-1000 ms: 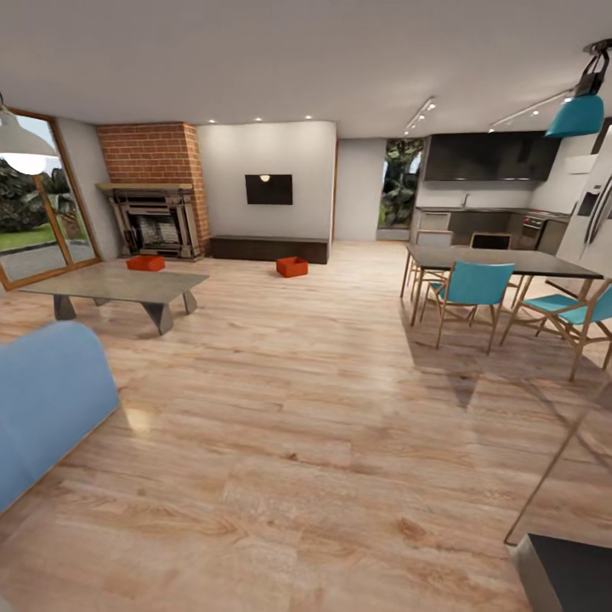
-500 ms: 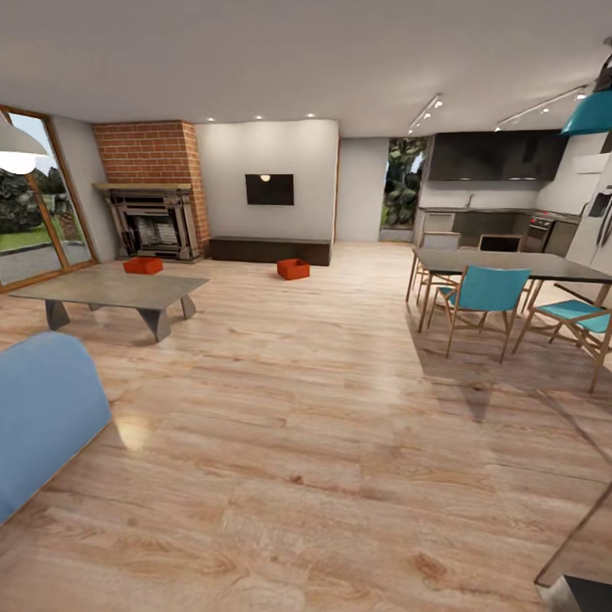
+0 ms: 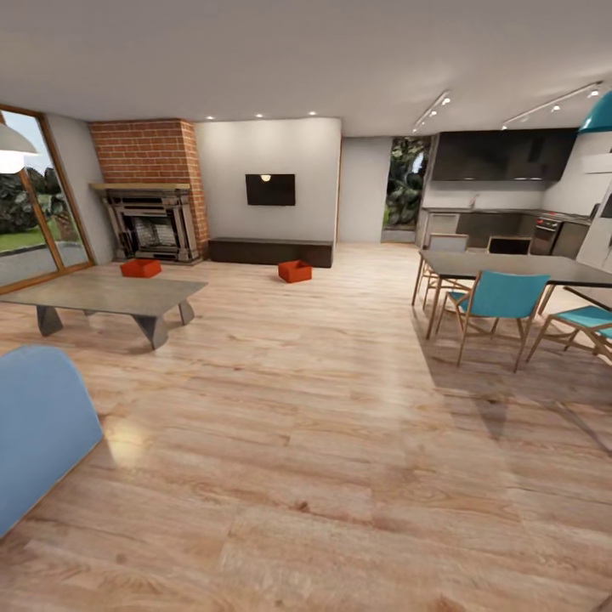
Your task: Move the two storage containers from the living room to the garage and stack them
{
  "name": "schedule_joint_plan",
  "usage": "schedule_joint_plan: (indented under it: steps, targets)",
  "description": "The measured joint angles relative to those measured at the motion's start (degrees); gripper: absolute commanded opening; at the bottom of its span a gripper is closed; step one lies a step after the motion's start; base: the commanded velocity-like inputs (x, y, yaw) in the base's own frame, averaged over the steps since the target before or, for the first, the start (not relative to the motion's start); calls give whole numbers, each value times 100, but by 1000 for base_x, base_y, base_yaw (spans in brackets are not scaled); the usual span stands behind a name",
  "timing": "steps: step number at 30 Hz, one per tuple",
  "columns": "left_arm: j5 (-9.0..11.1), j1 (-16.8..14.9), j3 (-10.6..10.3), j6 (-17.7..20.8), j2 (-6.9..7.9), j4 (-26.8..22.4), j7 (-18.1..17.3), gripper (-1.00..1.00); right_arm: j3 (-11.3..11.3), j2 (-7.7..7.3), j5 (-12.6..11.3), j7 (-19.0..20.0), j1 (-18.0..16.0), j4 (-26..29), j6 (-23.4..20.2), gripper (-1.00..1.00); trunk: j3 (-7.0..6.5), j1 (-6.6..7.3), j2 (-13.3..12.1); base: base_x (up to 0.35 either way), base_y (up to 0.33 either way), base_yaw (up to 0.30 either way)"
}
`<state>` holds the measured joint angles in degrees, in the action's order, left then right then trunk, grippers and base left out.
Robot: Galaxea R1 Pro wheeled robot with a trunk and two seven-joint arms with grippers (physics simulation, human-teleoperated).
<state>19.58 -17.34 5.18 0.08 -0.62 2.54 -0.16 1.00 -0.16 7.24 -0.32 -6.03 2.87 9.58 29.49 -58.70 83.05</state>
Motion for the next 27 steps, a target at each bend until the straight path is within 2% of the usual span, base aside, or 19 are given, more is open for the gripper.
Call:
schedule_joint_plan:
  steps: [27]
  targets:
    - [0,0,0,0,0,-2,0,100,0,0,0,0,0,3,2,100,0,0,0,342,85,0]
